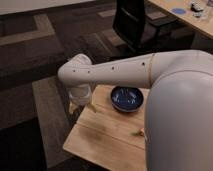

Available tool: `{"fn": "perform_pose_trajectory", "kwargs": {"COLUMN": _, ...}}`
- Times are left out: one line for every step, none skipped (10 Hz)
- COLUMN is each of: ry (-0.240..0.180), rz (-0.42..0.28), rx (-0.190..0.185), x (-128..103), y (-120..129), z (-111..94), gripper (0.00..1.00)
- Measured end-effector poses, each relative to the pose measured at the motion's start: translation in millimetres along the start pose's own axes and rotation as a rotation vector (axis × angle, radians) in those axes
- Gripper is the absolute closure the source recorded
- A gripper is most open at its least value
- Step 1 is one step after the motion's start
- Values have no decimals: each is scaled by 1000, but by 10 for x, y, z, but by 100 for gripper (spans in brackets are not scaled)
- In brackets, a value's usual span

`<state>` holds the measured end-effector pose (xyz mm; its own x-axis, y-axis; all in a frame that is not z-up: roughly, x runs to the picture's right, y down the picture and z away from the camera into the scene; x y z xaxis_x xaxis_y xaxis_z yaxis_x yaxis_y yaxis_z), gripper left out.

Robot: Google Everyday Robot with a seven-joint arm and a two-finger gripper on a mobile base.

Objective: Pick up the ceramic cup

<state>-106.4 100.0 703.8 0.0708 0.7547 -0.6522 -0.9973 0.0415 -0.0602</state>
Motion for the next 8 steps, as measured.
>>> {"fn": "perform_pose_trajectory", "kwargs": {"ry": 0, "rz": 0, "rx": 0, "x": 0, "y": -1, "z": 0, "gripper": 35}}
{"fn": "perform_pose_trajectory", "kwargs": {"ry": 0, "rz": 0, "rx": 0, "x": 0, "y": -1, "z": 0, "gripper": 35}}
{"fn": "perform_pose_trajectory", "kwargs": {"ry": 2, "rz": 17, "rx": -7, "x": -24, "y": -57, "z": -16, "gripper": 35}}
{"fn": "perform_pose_trajectory", "kwargs": {"ry": 2, "rz": 28, "rx": -9, "x": -43, "y": -104, "z": -20, "gripper": 35}}
{"fn": "perform_pose_trajectory", "kwargs": {"ry": 5, "rz": 30, "rx": -8, "x": -42, "y": -119, "z": -23, "gripper": 35}}
{"fn": "perform_pose_trajectory", "kwargs": {"ry": 3, "rz": 31, "rx": -9, "x": -48, "y": -123, "z": -23, "gripper": 35}}
{"fn": "perform_pose_trajectory", "kwargs": {"ry": 3, "rz": 31, "rx": -9, "x": -48, "y": -122, "z": -22, "gripper": 35}}
{"fn": "perform_pose_trajectory", "kwargs": {"ry": 2, "rz": 31, "rx": -10, "x": -50, "y": -117, "z": -23, "gripper": 35}}
